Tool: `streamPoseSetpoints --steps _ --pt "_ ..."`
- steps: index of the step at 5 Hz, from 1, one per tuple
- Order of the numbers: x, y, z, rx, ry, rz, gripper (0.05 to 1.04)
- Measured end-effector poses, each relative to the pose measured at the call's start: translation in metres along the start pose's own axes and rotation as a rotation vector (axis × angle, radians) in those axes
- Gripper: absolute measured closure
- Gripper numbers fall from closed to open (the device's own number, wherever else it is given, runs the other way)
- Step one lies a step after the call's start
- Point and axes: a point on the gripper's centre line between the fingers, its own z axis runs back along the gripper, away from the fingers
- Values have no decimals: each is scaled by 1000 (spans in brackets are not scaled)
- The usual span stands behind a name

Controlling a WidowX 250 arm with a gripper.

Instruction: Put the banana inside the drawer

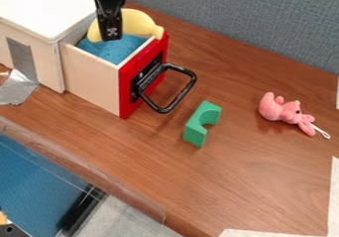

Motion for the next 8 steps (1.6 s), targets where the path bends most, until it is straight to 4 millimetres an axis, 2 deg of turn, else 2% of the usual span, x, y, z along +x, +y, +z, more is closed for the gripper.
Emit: streamPoseSetpoints --steps 3,5,6,8 --pt "-24 20 -7 47 114 -4 536" --pt "-27 22 -10 65 142 16 536" --pt "-31 14 -20 37 211 139 536" --pt "-31 9 -24 12 245 248 536"
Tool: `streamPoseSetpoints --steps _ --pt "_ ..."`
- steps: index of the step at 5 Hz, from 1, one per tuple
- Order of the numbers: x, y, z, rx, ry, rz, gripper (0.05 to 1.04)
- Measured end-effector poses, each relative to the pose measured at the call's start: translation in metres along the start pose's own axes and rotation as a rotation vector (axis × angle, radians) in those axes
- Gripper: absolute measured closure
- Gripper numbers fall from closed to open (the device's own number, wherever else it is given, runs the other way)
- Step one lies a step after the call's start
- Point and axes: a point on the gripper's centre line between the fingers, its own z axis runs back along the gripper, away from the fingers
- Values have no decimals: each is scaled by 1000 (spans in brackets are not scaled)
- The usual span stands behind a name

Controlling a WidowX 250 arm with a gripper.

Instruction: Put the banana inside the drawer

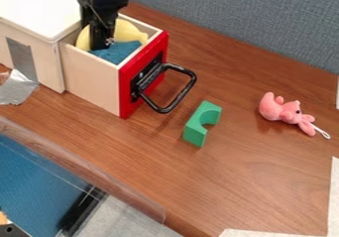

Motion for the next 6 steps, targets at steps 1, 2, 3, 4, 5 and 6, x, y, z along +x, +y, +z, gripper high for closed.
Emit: streamPoseSetpoints --steps 1,2,3,4,5,6 --pt "0 0 0 2 0 22 536" --pt "-1 -1 0 -4 5 72 536" --pt "-2 0 -1 -17 -3 103 488" --pt "-3 -2 -1 -25 2 86 202" --pt "-2 -3 -1 -30 -3 64 85" --pt "-1 -2 2 -23 -15 40 86"
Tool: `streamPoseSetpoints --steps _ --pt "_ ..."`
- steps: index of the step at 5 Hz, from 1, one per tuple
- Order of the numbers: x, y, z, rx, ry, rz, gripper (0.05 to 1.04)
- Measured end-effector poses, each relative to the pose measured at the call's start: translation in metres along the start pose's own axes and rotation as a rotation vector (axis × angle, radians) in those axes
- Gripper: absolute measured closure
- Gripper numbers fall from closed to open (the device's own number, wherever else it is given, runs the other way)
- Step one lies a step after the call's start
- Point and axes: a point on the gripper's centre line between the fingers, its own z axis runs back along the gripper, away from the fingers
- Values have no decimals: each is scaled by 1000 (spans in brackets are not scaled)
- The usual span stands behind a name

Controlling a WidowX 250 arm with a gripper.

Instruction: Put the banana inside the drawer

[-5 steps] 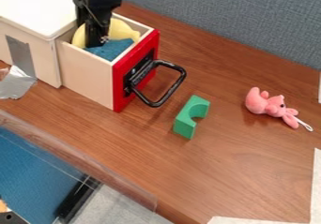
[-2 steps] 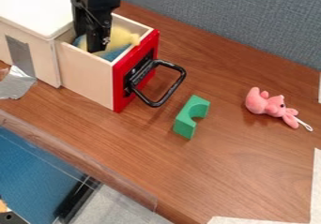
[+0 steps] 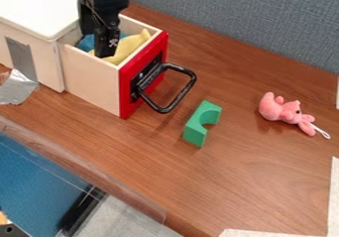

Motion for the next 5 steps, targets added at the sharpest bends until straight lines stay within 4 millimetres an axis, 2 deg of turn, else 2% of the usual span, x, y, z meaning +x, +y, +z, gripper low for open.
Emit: streamPoseSetpoints --steps 1,2,4,5 --pt "1 3 18 32 -38 -43 84" --pt "8 4 35 63 -73 -173 84" --pt "39 -25 55 28 -132 -490 84" --pt "56 -50 78 -8 -198 -536 84"
